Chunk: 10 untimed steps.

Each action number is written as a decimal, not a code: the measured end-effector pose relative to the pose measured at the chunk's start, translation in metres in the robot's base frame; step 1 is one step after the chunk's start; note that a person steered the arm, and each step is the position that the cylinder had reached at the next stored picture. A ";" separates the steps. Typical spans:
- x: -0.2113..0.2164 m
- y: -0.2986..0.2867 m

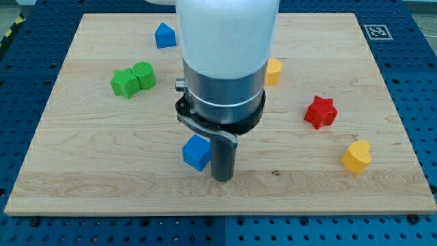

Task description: Slide the blue cube into the green star

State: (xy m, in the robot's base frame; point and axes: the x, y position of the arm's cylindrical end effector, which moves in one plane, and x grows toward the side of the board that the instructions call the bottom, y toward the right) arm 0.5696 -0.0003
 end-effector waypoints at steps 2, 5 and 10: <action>-0.005 -0.001; -0.024 -0.047; -0.077 -0.075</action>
State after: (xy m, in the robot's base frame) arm 0.4926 -0.0749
